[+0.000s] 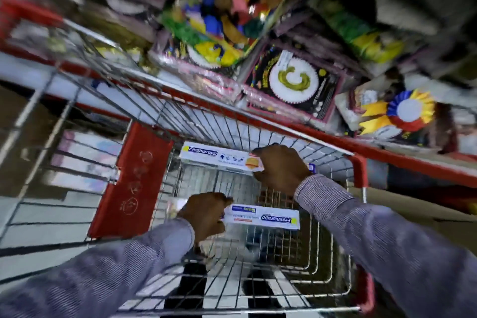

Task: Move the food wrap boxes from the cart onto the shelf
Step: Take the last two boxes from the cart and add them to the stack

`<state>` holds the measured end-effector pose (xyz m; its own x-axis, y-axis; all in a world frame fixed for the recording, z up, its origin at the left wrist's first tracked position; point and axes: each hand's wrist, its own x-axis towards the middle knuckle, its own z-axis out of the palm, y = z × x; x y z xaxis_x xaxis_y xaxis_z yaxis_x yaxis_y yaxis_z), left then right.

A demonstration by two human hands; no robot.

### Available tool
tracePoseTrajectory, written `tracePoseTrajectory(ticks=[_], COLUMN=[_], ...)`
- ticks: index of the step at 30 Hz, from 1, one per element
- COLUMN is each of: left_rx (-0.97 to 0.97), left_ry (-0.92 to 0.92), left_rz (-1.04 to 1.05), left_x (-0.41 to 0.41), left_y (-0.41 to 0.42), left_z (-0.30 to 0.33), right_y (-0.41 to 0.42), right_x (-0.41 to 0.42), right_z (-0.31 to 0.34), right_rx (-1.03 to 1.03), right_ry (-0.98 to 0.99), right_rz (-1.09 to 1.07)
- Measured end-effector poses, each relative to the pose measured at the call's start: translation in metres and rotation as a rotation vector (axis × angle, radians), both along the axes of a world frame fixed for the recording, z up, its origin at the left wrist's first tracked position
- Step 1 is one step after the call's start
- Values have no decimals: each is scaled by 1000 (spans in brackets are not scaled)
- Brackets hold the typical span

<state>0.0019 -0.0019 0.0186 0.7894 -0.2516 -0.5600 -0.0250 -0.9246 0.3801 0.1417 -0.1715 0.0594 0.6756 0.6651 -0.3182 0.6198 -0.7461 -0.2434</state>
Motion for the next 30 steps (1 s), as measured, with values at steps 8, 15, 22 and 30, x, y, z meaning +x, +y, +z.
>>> tracePoseTrajectory(ticks=[8,15,22,30], left_rx=[151,150,111,65], left_ry=[-348,-594,-707,-691], left_rz=[33,51,95,33], left_x=[57,110,160,213], left_y=[33,35,29,18], left_z=[219,388,473,507], right_y=[23,12,-6,-10], right_x=[57,79,122,189], right_z=[216,386,463,478], right_rx=[151,142,163,201], right_ry=[-122,-311,-409,-360], right_rz=[63,83,-6,-113])
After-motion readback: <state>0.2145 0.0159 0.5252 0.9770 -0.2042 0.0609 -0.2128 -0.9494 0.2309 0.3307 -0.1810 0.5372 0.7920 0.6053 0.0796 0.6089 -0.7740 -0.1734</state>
